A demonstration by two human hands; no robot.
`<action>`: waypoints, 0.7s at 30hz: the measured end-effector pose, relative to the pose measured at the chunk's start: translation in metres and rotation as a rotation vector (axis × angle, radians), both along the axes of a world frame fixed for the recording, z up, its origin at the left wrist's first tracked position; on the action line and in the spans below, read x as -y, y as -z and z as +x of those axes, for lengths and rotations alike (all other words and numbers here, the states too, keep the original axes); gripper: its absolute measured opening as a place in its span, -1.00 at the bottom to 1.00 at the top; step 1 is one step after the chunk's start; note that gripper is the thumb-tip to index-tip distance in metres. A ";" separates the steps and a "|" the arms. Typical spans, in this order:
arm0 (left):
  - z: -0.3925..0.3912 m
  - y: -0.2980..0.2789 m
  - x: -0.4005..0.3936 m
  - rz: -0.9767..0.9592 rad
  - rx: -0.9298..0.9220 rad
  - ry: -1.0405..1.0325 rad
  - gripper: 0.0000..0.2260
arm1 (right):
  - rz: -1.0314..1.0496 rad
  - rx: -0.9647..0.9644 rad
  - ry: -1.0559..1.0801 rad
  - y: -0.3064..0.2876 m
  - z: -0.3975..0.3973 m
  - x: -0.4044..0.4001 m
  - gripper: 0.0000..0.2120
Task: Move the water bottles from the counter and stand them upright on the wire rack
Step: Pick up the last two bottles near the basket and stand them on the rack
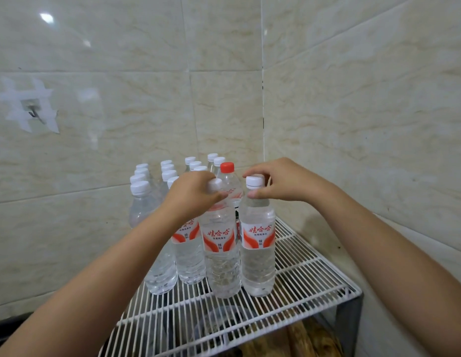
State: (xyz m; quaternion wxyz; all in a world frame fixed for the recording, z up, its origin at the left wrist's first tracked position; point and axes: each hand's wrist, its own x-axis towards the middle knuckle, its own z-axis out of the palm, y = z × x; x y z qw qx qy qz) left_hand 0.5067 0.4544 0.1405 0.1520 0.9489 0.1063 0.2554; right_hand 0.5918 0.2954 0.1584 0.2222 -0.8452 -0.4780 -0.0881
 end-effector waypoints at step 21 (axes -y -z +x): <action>0.036 0.004 -0.012 0.074 0.047 -0.201 -0.79 | 0.355 0.038 0.135 0.036 0.032 -0.059 -0.79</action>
